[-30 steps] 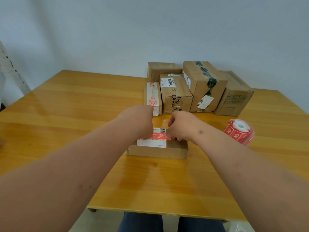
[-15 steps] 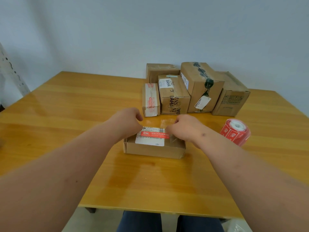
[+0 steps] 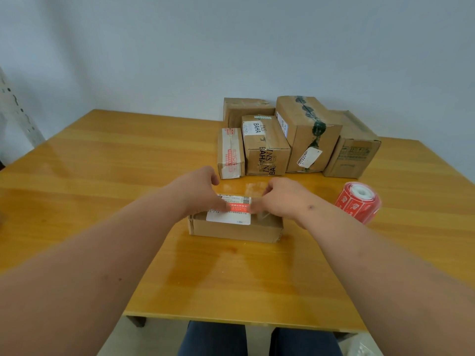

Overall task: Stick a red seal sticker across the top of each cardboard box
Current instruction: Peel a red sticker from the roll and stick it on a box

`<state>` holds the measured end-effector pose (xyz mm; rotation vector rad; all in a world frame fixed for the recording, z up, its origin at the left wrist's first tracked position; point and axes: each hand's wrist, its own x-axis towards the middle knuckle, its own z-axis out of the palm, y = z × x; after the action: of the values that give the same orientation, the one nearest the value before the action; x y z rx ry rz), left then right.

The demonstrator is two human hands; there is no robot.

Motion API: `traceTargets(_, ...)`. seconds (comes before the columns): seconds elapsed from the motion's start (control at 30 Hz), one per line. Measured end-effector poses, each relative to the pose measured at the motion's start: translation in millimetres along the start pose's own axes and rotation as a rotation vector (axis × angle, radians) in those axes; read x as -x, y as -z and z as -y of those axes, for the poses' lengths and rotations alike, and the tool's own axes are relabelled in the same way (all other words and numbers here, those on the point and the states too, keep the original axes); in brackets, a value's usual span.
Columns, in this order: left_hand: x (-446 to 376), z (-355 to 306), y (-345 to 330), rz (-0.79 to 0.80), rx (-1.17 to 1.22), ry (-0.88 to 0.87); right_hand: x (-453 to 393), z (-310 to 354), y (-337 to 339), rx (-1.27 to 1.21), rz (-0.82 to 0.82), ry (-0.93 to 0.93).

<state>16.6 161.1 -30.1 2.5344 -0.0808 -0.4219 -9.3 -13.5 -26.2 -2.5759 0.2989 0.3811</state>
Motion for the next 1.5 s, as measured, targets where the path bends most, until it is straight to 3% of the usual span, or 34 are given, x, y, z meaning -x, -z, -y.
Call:
traceTargets(0.23, 7.6, -8.0, -4.5, -0.013, -0.070, -0.026, 2.5, 4.9, -5.9, 0.091, -0.032, 0.000)
traceTargets(0.4, 4.8, 3.7, 4.8, 0.020, 0.133, 0.010, 1.2, 1.5, -1.2, 0.030, -0.013, -0.014)
traceTargets(0.57, 4.1, 3.4, -0.4, 0.022, 0.107, -0.012, 1.7, 4.5, -6.0, 0.078, -0.027, -0.016)
traceTargets(0.77, 1.5, 13.4, 11.2, 0.087, 0.292, 0.002, 3.3, -5.0, 8.4, -0.082, 0.062, 0.030)
traceTargets(0.93, -3.7, 7.4, 1.6, -0.038, 0.149, 0.016, -5.0, -0.9, -3.0, -0.042, -0.052, 0.005)
traceTargets(1.1, -7.2, 11.9, 2.1, -0.062, 0.173, 0.011, -4.9, -6.6, -0.5, -0.050, -0.017, 0.050)
traceTargets(1.2, -4.1, 9.7, 0.0, -0.050, 0.036, -0.016, -0.4, -2.8, -0.4, 0.008, -0.009, 0.076)
traceTargets(1.5, -1.2, 10.4, 5.0, 0.059, 0.128, -0.030, 1.4, -3.6, -3.1, 0.027, -0.031, 0.101)
